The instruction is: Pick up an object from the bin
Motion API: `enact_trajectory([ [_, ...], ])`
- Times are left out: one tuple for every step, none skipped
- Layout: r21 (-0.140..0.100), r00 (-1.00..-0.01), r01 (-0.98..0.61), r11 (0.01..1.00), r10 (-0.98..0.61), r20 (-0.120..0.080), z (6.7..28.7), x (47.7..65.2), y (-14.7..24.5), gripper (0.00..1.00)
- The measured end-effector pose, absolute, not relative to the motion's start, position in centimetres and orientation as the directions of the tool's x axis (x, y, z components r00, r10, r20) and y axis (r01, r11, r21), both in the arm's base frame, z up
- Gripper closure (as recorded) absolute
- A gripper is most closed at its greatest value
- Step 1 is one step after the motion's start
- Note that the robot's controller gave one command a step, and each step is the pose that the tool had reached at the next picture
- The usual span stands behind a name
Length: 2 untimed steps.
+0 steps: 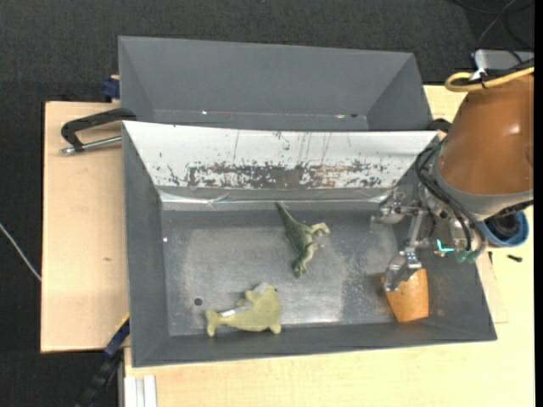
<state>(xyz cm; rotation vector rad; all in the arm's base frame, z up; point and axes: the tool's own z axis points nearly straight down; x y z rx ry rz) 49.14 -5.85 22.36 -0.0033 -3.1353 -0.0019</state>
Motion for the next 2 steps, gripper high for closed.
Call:
enact_trajectory([
  [0.016, -0.995, -0.096, 0.995, -0.096, -0.001, 8.5, 49.4, -13.1, 0.0],
  [0.022, -0.99, -0.139, 0.99, -0.139, 0.006, 10.0, 49.3, -14.0, 0.0],
])
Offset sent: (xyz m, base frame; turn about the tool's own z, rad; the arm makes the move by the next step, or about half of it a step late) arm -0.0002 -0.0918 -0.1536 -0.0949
